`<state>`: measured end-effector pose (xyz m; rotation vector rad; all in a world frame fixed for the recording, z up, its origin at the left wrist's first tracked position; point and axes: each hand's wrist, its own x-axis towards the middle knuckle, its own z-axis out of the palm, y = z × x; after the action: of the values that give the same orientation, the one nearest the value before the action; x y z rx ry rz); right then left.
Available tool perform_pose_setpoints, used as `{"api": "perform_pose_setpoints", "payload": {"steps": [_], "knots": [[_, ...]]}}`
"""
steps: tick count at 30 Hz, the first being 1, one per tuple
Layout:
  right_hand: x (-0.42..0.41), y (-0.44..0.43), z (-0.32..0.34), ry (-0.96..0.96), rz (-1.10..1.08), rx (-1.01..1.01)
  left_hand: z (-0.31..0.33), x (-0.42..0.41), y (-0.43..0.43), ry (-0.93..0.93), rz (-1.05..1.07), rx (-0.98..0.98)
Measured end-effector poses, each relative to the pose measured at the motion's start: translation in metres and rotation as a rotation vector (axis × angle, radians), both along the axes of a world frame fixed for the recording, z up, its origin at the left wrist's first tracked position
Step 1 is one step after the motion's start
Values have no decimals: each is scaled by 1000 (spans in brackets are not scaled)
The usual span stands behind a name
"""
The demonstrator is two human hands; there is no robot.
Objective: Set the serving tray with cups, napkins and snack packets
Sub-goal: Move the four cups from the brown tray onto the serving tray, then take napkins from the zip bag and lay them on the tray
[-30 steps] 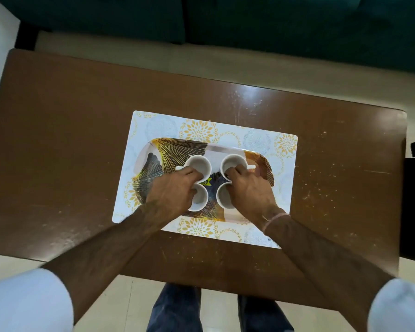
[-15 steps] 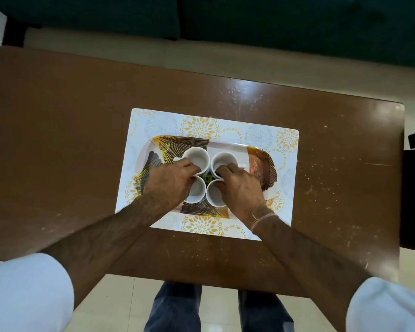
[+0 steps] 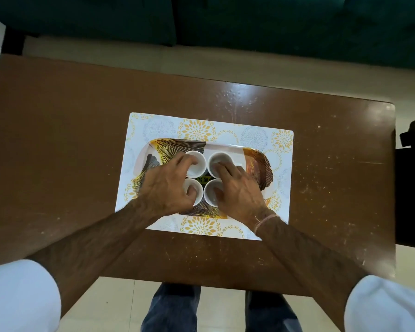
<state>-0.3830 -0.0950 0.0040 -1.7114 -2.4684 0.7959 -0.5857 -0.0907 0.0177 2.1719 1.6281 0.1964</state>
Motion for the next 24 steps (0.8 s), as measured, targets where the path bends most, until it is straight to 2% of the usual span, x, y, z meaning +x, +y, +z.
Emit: {"api": "perform_pose_setpoints", "payload": {"steps": [5, 9, 16, 24], "knots": [[25, 6, 16, 126, -127, 97, 10, 22, 19, -93, 100, 44], [66, 21, 28, 167, -237, 83, 15, 68, 42, -105, 24, 59], [186, 41, 29, 18, -397, 99, 8, 196, 79, -75, -101, -19], [351, 29, 17, -69, -576, 98, -11, 372, 101, -80, -271, -72]]}}
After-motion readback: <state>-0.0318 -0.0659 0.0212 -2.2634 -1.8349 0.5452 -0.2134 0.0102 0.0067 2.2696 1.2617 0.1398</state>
